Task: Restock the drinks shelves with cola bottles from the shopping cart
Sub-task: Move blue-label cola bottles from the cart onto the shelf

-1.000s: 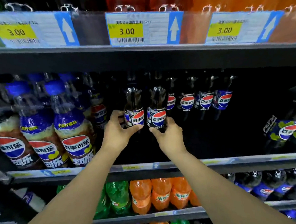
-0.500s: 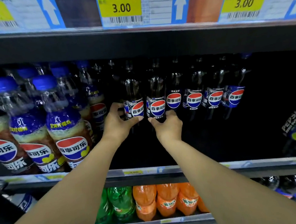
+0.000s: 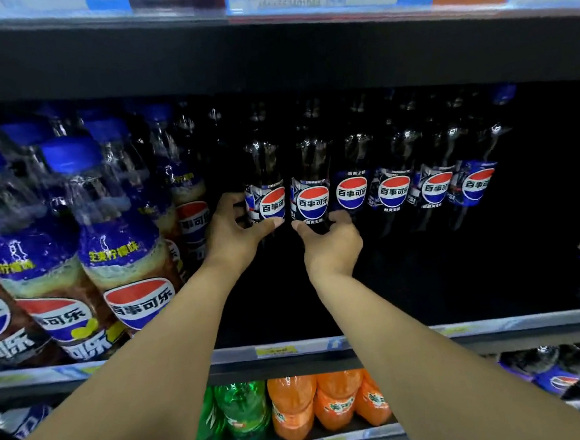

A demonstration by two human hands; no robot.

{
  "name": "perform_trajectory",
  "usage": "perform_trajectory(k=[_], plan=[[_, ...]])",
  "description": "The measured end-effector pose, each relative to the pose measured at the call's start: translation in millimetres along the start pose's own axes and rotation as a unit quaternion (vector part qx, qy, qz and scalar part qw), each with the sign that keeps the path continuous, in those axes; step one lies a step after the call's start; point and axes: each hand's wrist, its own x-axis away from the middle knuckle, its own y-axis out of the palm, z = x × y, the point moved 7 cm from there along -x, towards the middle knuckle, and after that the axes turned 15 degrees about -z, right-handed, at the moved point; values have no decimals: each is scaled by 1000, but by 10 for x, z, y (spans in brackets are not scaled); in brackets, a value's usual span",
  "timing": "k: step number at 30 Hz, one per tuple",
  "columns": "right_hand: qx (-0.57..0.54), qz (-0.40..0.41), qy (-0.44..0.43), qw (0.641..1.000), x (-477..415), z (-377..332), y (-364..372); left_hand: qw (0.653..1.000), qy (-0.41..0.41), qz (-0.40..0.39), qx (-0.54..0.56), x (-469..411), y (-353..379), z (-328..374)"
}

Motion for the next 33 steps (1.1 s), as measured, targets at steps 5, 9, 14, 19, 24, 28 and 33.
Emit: perform_trajectory(k=[5,9,14,19,24,28,33], plan=[[-29,20,9,999,-7,35,33,1000,2,2,20,-55,6,-25],[-83,36,35,995,-4,103,110,999,4,17,38,-83,22,-59],[-88,39,32,995,-30,113,145,999,3,19,51,-143,39,-122],[-72,34,24,997,-33,88,170,1000,2,25,6,-103,51,-100],[-55,37,17,998,-37,87,185,1000,4,11,15,-120,51,-102],[-46,28,14,998,-44,85,179,1000,7,14,7,-84,82,-99],[-21,15,19,999,-59,40,171,999,9,-5,-31,-94,70,-65]])
